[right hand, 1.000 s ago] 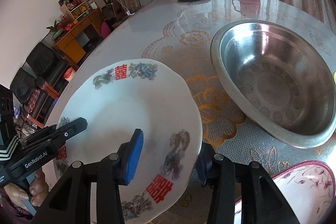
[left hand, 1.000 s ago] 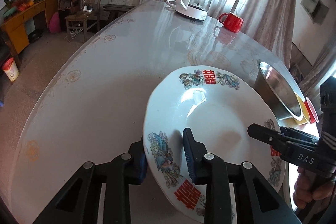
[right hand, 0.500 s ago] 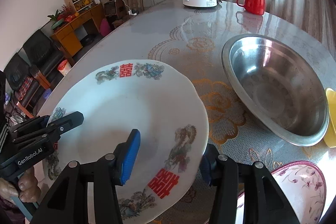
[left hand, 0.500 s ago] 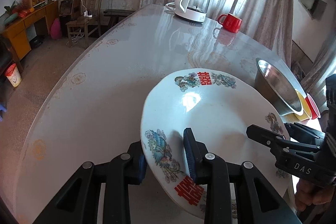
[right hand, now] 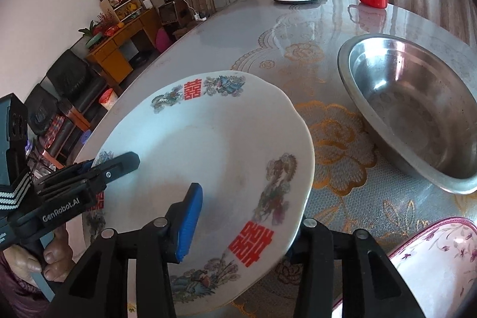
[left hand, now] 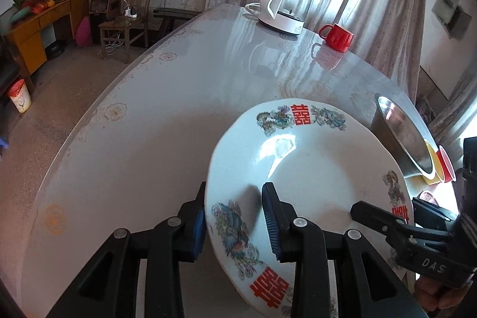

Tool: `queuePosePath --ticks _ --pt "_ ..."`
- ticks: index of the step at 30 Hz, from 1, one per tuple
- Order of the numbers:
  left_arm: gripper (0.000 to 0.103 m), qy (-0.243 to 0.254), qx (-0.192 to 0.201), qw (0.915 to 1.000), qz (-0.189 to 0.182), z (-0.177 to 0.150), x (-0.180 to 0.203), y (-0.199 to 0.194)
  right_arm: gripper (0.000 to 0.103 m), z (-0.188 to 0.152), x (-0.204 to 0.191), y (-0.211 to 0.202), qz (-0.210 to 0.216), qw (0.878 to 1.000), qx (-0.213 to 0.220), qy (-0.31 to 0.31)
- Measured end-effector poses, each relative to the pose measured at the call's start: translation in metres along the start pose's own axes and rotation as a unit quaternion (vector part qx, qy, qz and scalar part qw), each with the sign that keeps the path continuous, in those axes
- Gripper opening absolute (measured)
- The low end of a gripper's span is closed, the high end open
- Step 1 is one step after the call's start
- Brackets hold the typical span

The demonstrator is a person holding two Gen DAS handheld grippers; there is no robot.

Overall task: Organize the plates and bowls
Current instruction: 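Close the right tool on the double-happiness plate rim and lift it, then carry the double-happiness plate and lower it onto the pink-rimmed plate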

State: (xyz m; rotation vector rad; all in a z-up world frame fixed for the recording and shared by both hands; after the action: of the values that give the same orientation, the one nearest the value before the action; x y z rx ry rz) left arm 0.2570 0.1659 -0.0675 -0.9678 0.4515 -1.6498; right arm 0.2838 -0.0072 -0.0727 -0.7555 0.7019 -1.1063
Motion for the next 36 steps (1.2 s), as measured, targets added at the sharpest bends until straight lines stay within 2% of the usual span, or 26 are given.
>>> queuePosePath --ticks 2,6,9,12,25,36 --pt "0.035 -0.002 0.000 1.0000 -0.007 0.005 -0.001 0.002 0.048 -0.001 -0.001 -0.001 0.000 1.000 0.000 -0.001" --pt "0.036 0.010 0.004 0.9999 0.005 0.009 0.001 0.005 0.047 -0.001 -0.007 -0.001 -0.005 1.000 0.005 -0.009" --pt "0.033 0.035 0.004 0.9993 -0.008 0.001 0.006 0.001 0.045 -0.003 -0.011 -0.009 -0.019 0.999 0.031 -0.023" --pt "0.033 0.035 0.008 0.9993 -0.012 -0.004 0.006 -0.003 0.044 -0.002 -0.014 -0.015 -0.042 0.997 0.050 -0.034" --pt "0.030 0.041 0.046 0.9974 -0.039 -0.012 0.017 -0.038 0.042 -0.014 -0.006 -0.034 -0.025 0.997 0.072 -0.018" --pt "0.030 0.076 0.069 0.9929 -0.061 -0.027 0.055 -0.077 0.042 -0.035 0.007 -0.078 -0.020 0.995 0.102 0.013"
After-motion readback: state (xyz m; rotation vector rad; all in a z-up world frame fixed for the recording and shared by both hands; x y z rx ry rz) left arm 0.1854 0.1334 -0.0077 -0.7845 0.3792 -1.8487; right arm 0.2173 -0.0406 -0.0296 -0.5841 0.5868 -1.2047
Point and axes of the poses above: each gripper's, at about its wrist camera, not at the fingertips, and y roughly the way its jaws point, x to its right, z to its top, the point moved 3 cm from there along y, roughly the way its jaws point, and after that the axes turned 9 degrees about -z, right-handed, at the moved point
